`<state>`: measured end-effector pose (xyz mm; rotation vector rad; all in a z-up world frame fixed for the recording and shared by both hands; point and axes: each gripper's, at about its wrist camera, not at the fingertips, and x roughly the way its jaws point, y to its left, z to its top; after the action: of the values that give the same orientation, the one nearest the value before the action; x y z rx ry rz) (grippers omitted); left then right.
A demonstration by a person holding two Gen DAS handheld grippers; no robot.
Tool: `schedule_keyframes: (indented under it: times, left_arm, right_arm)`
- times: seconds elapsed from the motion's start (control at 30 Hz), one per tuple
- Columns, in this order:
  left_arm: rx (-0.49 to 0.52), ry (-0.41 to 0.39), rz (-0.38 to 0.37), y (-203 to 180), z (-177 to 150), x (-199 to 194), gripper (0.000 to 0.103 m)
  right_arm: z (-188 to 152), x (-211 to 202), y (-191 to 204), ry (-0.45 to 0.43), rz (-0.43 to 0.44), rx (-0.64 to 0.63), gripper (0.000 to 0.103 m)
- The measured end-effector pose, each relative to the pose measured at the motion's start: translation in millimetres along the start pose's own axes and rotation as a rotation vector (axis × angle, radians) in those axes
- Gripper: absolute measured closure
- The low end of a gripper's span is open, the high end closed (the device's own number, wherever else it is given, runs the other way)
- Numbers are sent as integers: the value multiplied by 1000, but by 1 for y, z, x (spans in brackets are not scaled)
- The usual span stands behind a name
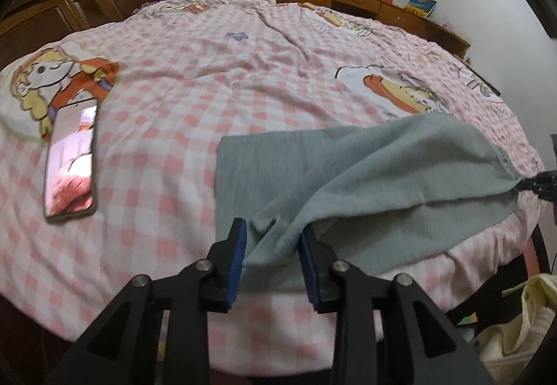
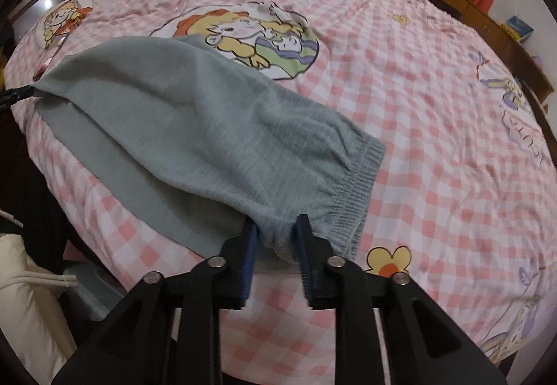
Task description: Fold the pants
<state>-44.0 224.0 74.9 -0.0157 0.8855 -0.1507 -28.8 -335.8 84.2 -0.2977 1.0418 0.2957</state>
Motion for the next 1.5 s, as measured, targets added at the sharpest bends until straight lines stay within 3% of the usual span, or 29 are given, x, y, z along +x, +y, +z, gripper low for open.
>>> schedule_keyframes:
  times: [0.23, 0.33, 0.4, 0.7, 0.9, 1.07, 1.3, 1.5]
  left_arm:
    - [-15, 18, 41, 8, -17, -23, 72]
    - [-24, 1, 143, 10, -14, -28, 72]
    - [-30, -3, 173, 10, -8, -26, 72]
    - [-45, 39, 113, -1, 23, 18, 73]
    - [-104, 130, 63, -4, 25, 49, 72]
    - [-97, 137, 110, -13, 18, 55, 64]
    - [-278, 150, 86, 2, 16, 61, 61]
    - [-269, 135, 96, -6, 16, 59, 61]
  right_arm:
    - [3, -7, 5, -17, -21, -23, 74]
    - [4, -4, 9, -20, -25, -31, 74]
    - [7, -1, 13, -14, -26, -38, 74]
    - [14, 7, 35, -28, 21, -87, 74]
    - [19, 9, 51, -42, 59, -118, 74]
    - [27, 13, 68, -55, 105, -140, 72]
    - [42, 23, 108, -77, 180, -216, 72]
    - [48, 51, 134, -29, 163, -276, 72]
